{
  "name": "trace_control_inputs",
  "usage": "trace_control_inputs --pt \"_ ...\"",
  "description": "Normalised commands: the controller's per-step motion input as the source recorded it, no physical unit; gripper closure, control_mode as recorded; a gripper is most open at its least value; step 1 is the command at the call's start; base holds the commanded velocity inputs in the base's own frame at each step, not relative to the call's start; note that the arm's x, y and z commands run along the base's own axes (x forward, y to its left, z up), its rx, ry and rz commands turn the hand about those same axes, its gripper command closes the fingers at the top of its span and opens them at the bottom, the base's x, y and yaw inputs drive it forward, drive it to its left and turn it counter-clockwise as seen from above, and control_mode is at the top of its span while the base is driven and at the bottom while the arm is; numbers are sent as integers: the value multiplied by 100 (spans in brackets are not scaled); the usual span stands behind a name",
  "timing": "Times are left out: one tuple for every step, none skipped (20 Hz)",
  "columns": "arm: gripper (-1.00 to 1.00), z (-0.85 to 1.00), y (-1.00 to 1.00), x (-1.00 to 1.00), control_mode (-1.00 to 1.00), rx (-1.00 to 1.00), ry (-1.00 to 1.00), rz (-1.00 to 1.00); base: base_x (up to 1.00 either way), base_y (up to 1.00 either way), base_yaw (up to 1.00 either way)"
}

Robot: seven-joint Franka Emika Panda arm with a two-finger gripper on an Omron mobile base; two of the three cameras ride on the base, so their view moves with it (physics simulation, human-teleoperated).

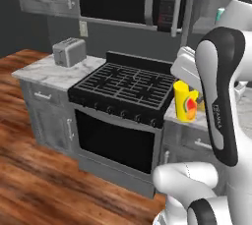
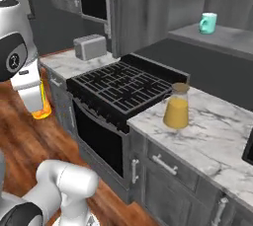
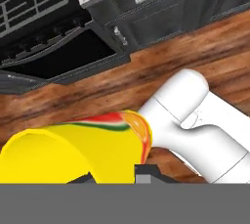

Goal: There is a tray on the dining counter. Grab the cup, mug, and pitcher and place them on the tray. The pitcher may be placed next to the tray if it cannot fit the tray.

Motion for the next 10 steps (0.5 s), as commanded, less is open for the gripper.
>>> trace_control_inputs --pt "100 0 0 0 100 0 0 0 16 49 78" --pt "100 0 0 0 100 0 0 0 17 49 77" --pt "100 0 0 0 100 0 0 0 17 46 77" --pt "100 0 0 0 100 0 0 0 16 46 76" --pt "100 0 0 0 100 0 0 0 16 43 76" --pt "100 0 0 0 100 0 0 0 16 44 75" --pt "100 0 0 0 100 0 0 0 19 44 75" --pt "100 0 0 0 100 0 0 0 18 41 73" --pt "100 0 0 0 100 0 0 0 20 44 72" --pt "100 0 0 0 100 0 0 0 21 44 71"
